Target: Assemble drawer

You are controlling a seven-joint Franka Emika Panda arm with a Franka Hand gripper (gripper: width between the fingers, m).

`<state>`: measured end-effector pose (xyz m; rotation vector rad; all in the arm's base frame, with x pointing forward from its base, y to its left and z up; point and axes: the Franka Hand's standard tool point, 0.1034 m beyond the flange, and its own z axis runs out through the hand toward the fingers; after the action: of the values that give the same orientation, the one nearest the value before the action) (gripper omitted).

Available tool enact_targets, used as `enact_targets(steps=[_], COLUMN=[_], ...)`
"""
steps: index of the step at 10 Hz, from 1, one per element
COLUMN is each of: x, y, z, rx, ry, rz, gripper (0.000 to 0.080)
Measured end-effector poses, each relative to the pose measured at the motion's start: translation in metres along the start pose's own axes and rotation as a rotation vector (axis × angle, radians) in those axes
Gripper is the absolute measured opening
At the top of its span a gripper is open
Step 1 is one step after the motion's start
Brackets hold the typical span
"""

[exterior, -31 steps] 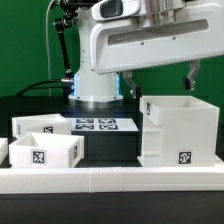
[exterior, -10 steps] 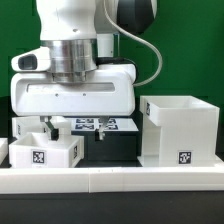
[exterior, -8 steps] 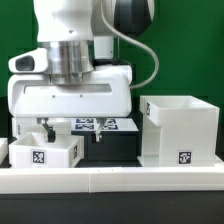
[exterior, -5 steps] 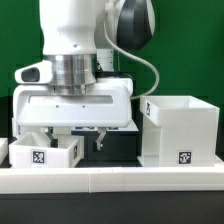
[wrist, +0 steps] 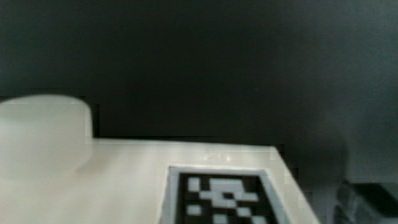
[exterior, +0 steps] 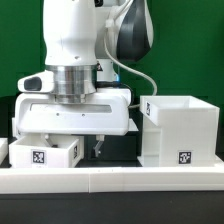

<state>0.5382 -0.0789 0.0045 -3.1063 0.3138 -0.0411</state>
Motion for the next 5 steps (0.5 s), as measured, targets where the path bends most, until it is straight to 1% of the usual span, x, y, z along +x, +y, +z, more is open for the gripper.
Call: enact_targets(steps=[1, 2, 3, 5], x=[0.0002, 0.0006, 0.0012, 0.0017], y=[0.0, -0.0001, -0.0002, -0.0003], z=[-0.0001, -0.0003, -0.0007, -0.0009], rx=[0.0, 0.0, 0.0, 0.0], ry=[0.0, 0.0, 0.002, 0.002], rz=[0.0, 0.0, 0.0, 0.0], gripper=[0.0541, 0.0405, 0.0405, 0.0079])
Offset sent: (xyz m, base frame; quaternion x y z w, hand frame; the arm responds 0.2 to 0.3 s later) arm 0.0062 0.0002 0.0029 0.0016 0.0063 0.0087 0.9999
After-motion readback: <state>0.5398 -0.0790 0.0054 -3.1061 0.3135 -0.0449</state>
